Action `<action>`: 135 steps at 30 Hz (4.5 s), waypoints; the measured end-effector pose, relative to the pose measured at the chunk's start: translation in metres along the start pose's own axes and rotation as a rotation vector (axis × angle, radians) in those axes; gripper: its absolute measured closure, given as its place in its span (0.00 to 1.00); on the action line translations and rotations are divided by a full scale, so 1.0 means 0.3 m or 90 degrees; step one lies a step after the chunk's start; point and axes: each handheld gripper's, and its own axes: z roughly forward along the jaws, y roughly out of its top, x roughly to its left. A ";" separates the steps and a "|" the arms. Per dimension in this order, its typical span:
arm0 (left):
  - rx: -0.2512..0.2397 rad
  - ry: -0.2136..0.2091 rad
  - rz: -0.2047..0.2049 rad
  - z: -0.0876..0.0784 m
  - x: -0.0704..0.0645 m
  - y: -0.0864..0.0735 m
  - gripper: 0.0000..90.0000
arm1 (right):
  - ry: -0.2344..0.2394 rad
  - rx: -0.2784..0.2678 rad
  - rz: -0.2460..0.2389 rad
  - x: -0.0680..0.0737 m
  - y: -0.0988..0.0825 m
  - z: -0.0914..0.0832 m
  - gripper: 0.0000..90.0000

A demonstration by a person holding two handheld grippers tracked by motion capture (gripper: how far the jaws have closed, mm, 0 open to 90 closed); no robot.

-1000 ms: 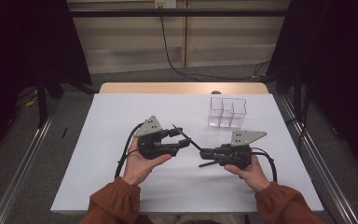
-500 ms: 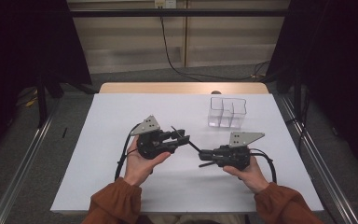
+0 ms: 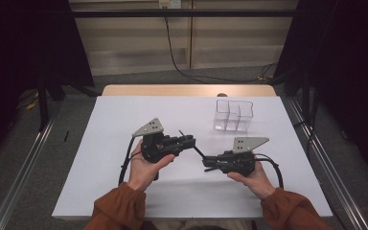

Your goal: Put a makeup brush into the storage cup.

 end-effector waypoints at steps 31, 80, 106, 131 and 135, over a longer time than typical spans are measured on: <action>0.013 -0.027 0.034 0.007 -0.046 0.018 0.93 | 0.016 -0.007 0.016 0.000 -0.001 0.005 0.70; 0.182 0.005 0.094 -0.043 -0.025 0.127 0.93 | -0.024 -0.023 0.036 0.000 0.010 -0.015 0.00; 0.245 -0.011 0.091 0.045 -0.039 0.080 0.93 | -0.027 -0.014 0.039 0.024 0.029 0.024 0.12; 0.261 -0.033 0.097 0.118 -0.071 0.069 0.93 | 0.027 0.002 0.029 0.031 0.026 0.038 0.82; 0.259 -0.032 0.096 0.120 -0.069 0.068 0.93 | 0.027 0.002 0.035 0.028 0.025 0.038 0.87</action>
